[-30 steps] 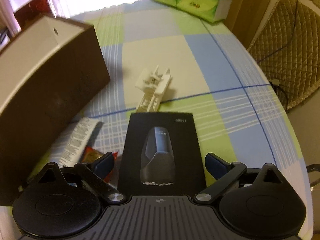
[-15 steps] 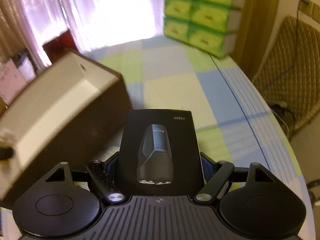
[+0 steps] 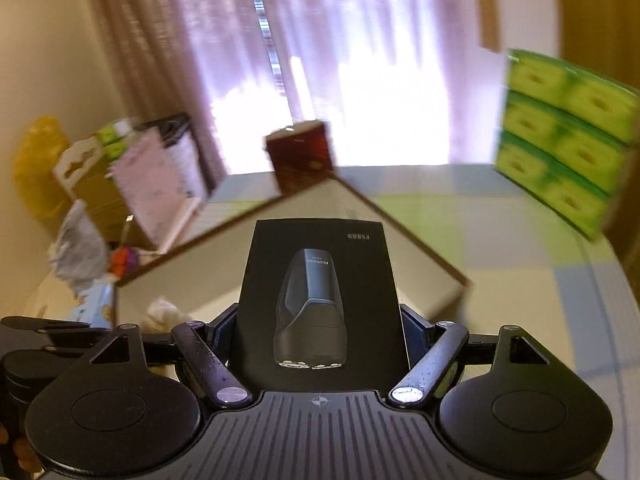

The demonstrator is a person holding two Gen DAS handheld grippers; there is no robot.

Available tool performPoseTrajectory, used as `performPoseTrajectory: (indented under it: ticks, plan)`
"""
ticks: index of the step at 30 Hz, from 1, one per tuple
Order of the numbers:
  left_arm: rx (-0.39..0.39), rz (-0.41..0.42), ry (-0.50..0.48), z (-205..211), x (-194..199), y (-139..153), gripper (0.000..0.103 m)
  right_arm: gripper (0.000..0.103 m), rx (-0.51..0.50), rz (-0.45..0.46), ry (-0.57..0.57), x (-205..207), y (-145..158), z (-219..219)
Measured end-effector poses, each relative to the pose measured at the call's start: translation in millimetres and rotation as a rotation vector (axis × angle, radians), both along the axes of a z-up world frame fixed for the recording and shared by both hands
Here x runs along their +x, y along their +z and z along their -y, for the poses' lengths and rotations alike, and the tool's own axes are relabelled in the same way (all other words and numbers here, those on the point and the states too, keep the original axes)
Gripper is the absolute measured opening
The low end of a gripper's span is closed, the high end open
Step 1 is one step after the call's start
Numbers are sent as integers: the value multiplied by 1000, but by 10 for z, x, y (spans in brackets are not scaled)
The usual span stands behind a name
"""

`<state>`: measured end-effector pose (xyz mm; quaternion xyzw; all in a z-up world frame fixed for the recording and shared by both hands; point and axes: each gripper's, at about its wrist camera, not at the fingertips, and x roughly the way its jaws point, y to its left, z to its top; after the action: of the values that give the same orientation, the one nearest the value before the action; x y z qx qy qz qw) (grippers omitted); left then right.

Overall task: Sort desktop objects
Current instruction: 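Lower the shaver box into the cardboard box with the right tool while the left tool drops the swabs there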

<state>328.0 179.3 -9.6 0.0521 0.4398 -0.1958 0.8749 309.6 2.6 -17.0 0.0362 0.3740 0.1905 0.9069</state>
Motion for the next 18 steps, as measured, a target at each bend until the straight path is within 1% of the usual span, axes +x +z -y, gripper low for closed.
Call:
performPoseTrajectory:
  ticks: [4,8,12,18]
  plan:
    - [2,12,42,-109,68,36,19,76,-7,9,67,154,-102,-298]
    - [2,21,95,-232,160,51,19,76,-23,1,104,262,-219,-520]
    - [2,21,134,-348,239,43,19,76,-26,-10,126,326,-322,-608]
    - [7,3,161,-398,377,-26,19,76,-20,-34,151,480,-460,-713]
